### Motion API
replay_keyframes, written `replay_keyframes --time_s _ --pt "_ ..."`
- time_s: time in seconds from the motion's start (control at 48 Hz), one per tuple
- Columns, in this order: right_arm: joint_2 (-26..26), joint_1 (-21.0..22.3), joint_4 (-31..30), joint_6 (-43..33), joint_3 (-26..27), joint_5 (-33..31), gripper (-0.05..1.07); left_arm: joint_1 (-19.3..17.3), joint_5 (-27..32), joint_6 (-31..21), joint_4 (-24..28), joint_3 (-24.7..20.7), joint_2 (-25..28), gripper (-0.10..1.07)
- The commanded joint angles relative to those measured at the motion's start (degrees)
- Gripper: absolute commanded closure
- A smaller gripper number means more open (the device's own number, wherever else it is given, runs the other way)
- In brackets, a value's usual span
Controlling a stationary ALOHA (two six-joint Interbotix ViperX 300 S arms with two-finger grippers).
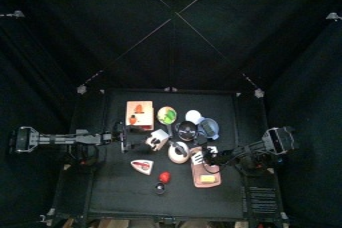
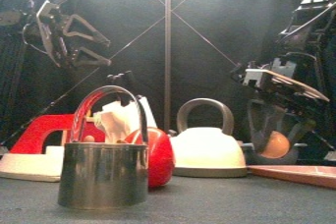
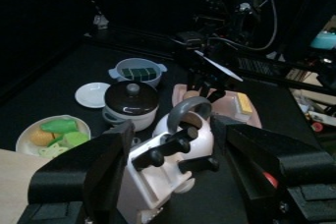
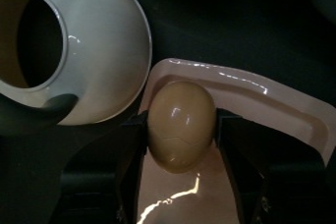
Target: Place egg into bowl
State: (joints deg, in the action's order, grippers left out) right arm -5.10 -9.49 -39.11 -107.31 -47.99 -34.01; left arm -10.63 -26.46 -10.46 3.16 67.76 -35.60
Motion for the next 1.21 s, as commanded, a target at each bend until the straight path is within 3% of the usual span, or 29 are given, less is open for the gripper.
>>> replay_keyframes --time_s 0.0,0.167,0.333,0.625,0.812,1.188 --pt "-2.90 0.09 -0.88 0.09 0.44 -0.09 0.28 0.00 -0.35 0.00 0.00 -0.70 0.00 0.02" --pt "-6.94 0.18 -4.92 0.18 0.26 -2.64 0.28 0.09 -0.35 0.00 0.00 -0.70 0.00 0.02" --pt "-12.66 0.70 -9.93 0.09 -0.70 -9.23 0.28 0.00 -0.26 0.00 0.00 -0.70 0.00 0.02" --pt "-20.92 6.15 -11.60 0.00 -5.19 -19.95 0.28 0.00 -0.26 0.00 0.00 -0.53 0.00 0.02" --pt "-21.88 11.43 -12.66 0.00 -9.05 -18.28 0.28 0.00 -0.26 0.00 -0.44 -0.44 0.09 0.02" --pt "-18.37 22.68 -21.09 -0.09 -12.74 -7.73 0.28 -0.09 -0.35 0.18 -0.44 -0.18 0.09 0.02"
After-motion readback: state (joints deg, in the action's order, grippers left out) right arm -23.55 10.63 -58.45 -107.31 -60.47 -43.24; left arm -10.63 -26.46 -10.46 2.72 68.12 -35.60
